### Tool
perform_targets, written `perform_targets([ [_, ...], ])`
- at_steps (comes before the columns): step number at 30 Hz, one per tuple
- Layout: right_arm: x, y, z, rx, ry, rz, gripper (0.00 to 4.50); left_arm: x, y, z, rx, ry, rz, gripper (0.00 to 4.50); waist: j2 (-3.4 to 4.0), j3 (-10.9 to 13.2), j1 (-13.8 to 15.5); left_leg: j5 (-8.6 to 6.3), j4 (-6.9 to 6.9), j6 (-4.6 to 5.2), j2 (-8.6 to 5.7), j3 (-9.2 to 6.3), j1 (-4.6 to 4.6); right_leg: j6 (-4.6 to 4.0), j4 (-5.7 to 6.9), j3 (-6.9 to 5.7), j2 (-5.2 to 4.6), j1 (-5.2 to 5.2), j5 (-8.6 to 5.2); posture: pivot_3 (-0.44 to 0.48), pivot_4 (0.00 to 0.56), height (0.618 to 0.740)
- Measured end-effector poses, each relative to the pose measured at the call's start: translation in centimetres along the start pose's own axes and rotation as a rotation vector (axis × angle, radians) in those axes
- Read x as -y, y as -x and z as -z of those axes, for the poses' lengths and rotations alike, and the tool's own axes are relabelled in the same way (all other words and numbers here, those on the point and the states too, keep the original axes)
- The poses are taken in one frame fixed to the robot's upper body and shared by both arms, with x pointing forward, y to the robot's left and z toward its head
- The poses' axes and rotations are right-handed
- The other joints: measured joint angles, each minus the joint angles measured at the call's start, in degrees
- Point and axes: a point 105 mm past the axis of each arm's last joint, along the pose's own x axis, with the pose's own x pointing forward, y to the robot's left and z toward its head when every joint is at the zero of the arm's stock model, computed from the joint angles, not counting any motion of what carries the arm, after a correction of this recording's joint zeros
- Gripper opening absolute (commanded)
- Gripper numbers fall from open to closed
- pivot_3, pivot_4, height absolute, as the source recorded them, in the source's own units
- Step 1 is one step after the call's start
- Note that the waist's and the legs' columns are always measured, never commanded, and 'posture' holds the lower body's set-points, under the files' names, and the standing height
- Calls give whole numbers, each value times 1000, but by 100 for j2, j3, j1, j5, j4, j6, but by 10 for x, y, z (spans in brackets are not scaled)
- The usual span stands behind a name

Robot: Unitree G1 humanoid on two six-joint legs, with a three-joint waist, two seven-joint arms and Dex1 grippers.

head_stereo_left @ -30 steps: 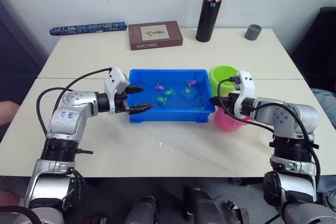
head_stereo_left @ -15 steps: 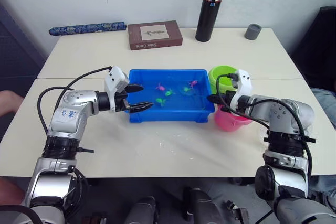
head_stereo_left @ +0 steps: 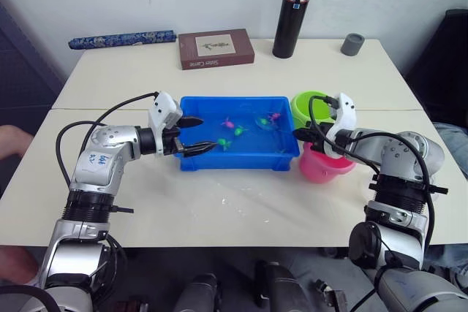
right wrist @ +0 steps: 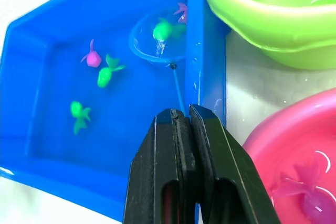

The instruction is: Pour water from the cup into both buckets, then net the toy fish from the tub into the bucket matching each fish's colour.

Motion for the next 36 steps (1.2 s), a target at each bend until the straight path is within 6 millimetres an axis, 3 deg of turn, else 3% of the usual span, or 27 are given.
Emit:
perform_targets([
  [5, -3, 4, 2, -12, -31, -1, 0, 0, -1, 0, 2, -3, 2, 4482, 1, 0, -2, 0, -1, 0, 0, 0, 0, 0, 0, 1, 0, -1, 0, 0, 150, 740],
  [11, -20, 5, -8, 31, -127, -47, 0, -2, -2, 2, 4, 5, 1, 4482, 3, -1, -11, 1, -10, -2, 1, 1, 1, 0, 2, 1, 2, -6, 0, 0, 150, 740],
  [21, -4, 3, -2, 13, -204, 33, 0, -2, -5, -3, 15, -21, 10, 4482, 7, -2, -27, 2, -11, -2, -1, 3, 1, -1, 2, 2, 1, -6, 0, 0, 150, 740],
  [36, -19, -3, 2, -12, -156, -11, 0, -4, -5, 1, 10, -13, 5, 4482, 9, -2, -110, 3, -14, -3, 0, 1, 1, -1, 2, 1, 1, -6, 0, 0, 150, 740],
])
